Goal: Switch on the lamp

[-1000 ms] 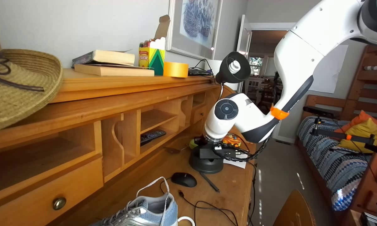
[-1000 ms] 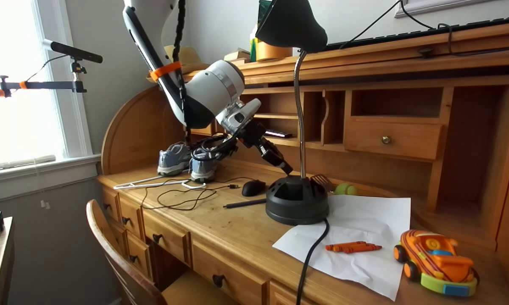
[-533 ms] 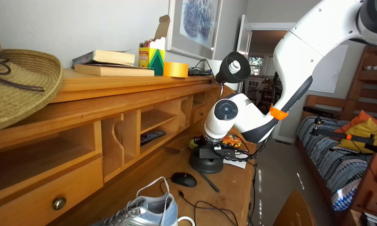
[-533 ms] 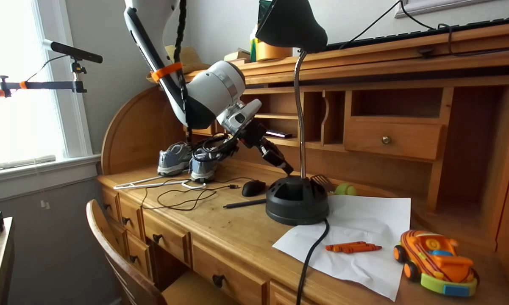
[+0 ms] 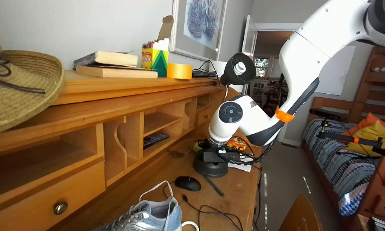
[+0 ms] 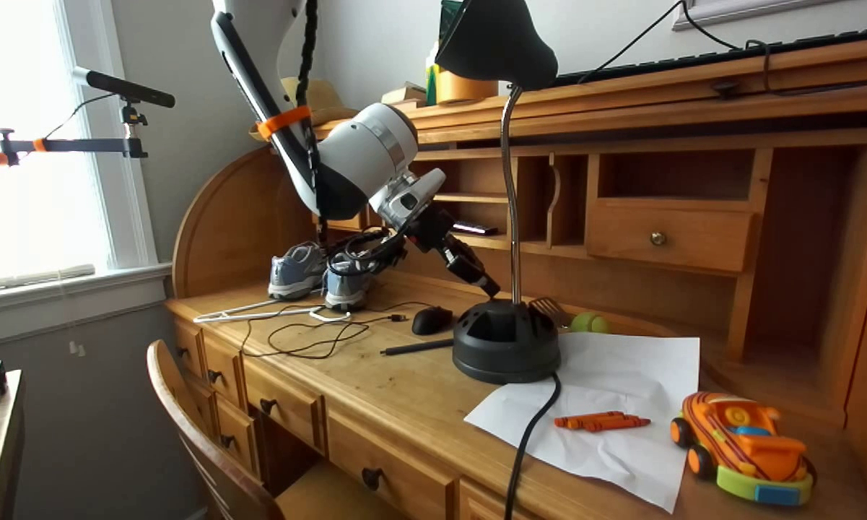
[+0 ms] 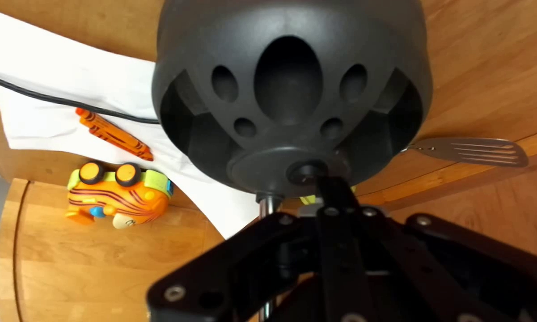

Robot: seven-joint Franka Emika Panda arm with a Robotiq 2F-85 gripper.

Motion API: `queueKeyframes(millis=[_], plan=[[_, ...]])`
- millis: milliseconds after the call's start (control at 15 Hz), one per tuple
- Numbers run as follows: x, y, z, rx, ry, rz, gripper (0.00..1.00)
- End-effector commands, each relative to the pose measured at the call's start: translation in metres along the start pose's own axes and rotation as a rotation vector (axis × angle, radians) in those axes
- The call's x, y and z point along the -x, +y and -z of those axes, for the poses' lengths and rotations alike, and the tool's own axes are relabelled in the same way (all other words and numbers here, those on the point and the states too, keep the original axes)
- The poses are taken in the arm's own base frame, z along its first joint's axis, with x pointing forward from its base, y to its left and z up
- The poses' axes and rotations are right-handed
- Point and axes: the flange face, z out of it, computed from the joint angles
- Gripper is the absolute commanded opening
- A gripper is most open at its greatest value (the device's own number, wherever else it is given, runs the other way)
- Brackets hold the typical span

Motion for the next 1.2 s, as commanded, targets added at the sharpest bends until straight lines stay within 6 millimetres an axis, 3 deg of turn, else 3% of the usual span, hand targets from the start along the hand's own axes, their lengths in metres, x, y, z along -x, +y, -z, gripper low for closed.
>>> queueKeyframes(millis=[0, 1133], plan=[[0.000, 0.002, -0.002, 0.005, 0.032, -0.023, 0.00], [0.012, 0.009, -0.001, 0.033, -0.018, 0.045, 0.00]])
